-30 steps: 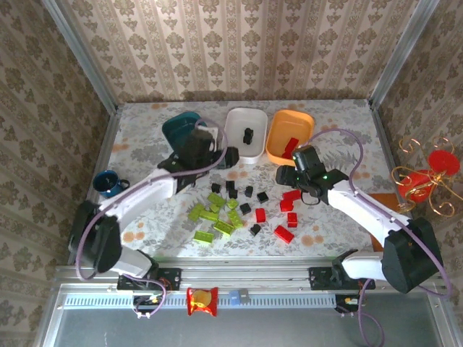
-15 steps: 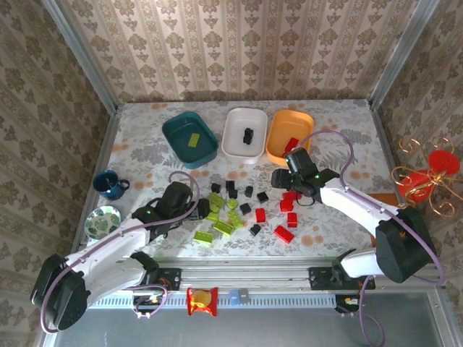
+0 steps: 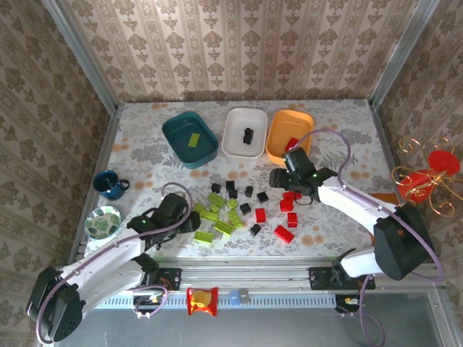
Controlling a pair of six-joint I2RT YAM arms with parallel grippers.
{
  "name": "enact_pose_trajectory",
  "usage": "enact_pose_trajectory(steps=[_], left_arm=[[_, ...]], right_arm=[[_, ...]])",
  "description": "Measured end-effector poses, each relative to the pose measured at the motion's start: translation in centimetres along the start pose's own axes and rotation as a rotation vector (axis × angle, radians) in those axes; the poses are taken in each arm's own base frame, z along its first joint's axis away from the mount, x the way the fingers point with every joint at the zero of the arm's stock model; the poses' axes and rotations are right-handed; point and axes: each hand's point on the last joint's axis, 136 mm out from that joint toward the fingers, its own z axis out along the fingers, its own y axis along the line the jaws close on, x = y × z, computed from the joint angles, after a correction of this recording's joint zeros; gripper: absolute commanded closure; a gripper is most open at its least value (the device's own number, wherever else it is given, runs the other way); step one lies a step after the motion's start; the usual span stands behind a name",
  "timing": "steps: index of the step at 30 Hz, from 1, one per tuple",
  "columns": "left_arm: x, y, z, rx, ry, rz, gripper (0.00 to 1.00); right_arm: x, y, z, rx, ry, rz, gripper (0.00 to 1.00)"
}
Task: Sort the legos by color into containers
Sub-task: Pick up the lego from the bottom-left of the table.
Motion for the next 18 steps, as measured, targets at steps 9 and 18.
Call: enact_pose_trajectory(steps=[9, 18], left_arm=[[1.3, 0.9, 0.9, -0.079, 0.078, 0.036, 0.34], [-1.1, 1.3, 2.3, -0.129, 0.068, 0.032, 0.35]], right_arm=[[-0.1, 0.3, 0.4, 0.003, 0.008, -0.005, 0.33], [-0.8, 0.7, 0.1, -0.008, -0.007, -0.003, 0.33]])
